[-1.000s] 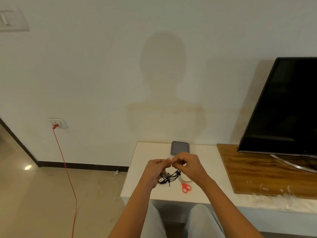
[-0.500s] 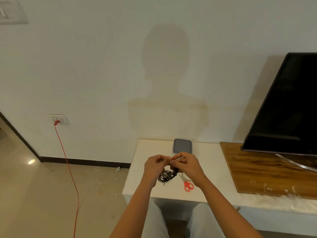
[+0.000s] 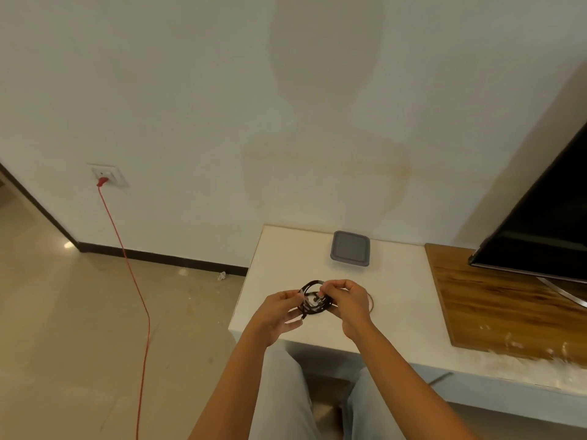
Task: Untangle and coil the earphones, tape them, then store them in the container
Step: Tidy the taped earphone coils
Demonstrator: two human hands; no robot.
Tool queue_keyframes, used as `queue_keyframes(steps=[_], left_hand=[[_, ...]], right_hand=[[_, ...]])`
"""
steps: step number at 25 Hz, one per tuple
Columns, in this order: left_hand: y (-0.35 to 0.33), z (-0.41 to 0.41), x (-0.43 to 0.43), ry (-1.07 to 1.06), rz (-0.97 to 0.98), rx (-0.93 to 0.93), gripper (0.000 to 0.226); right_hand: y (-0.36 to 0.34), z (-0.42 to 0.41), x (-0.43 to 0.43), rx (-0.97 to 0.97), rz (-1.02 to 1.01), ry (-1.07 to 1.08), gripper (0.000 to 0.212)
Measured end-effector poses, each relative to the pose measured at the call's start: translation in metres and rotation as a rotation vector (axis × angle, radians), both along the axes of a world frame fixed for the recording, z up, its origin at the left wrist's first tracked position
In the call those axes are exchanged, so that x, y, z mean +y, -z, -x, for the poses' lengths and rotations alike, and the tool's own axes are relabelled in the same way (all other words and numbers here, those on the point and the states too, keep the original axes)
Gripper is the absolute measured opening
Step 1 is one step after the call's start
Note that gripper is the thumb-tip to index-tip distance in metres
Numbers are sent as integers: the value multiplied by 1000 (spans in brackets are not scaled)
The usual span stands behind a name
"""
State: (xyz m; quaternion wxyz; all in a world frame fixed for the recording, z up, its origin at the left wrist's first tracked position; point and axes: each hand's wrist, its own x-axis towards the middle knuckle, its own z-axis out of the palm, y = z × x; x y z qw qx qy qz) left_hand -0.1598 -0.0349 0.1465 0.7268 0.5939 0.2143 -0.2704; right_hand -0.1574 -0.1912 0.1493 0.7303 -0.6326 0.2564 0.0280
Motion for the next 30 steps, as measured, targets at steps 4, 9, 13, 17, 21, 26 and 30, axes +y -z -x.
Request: queue_keyframes(steps=[4, 9, 13, 17, 21, 26, 30], left_hand=[[39, -14, 5, -181, -9, 67, 22], [95, -53, 19, -299, -198, 128, 27], [129, -85, 26, -261, -356, 117, 30], [148, -104, 28, -207, -441, 103, 28], [159, -111, 27, -140, -460, 91, 42], [153, -107, 22, -131, -500, 15, 57], [138, -99, 19, -113, -561, -39, 52]], right_hand=[[38, -21, 12, 154, 33, -87, 9], [90, -54, 30, 305, 52, -185, 15], [130, -80, 41, 373, 38, -174, 18], [161, -101, 46, 413, 94, -197, 16], [175, -107, 46, 424, 225, -236, 16], [172, -102, 47, 292, 476, -392, 13], [158, -89, 38, 266, 454, -357, 13]])
